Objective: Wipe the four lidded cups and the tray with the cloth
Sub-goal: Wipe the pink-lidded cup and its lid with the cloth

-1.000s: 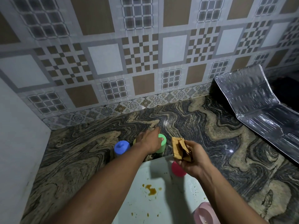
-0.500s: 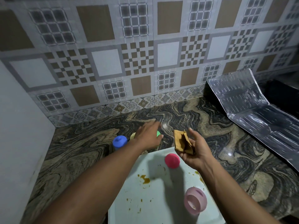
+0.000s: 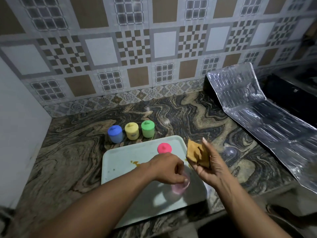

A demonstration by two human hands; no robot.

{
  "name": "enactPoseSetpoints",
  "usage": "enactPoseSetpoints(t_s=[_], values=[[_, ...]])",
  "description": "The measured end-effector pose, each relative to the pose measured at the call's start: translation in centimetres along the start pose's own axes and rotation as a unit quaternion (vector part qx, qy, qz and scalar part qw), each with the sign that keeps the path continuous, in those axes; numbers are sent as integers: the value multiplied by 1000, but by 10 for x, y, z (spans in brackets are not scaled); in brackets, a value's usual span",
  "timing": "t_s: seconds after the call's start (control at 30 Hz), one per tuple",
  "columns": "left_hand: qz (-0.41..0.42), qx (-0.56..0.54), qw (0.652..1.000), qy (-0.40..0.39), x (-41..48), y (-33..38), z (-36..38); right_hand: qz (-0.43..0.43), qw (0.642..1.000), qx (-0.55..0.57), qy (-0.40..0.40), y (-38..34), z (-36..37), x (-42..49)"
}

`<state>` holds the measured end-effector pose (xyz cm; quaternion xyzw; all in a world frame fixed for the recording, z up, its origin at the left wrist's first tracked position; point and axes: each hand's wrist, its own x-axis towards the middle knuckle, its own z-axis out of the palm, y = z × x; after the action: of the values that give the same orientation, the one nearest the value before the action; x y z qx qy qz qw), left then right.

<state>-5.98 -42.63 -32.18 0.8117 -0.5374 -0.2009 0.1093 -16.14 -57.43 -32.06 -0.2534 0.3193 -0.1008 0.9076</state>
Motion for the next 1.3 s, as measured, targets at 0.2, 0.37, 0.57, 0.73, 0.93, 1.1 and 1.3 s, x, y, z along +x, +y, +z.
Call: enactPoseSetpoints(t_s=[0.2,0.37,0.57,0.73,0.93,1.1,1.3], values=[[31,116,992,50,-15,11,29,23,998,-7,53,12,-27,-9],[-12,61,995,73,-18,9,31,-61,987,-105,107,18,-33,-7],[-118,-113,972,171,-6,-8,-6,-319,867,-356,143,28,-18,-15],[-82,-195,962,172,10,-4,-35,-356,779,-514,45,60,13,-9],[-6,-337,930,144,17,-28,-61,-267,899,-347,-2,47,43,20],[36,-450,887,97,15,-50,-89,36,992,-90,-77,21,71,18],[36,-472,879,56,20,-77,-106,-30,995,-85,-37,30,89,37]])
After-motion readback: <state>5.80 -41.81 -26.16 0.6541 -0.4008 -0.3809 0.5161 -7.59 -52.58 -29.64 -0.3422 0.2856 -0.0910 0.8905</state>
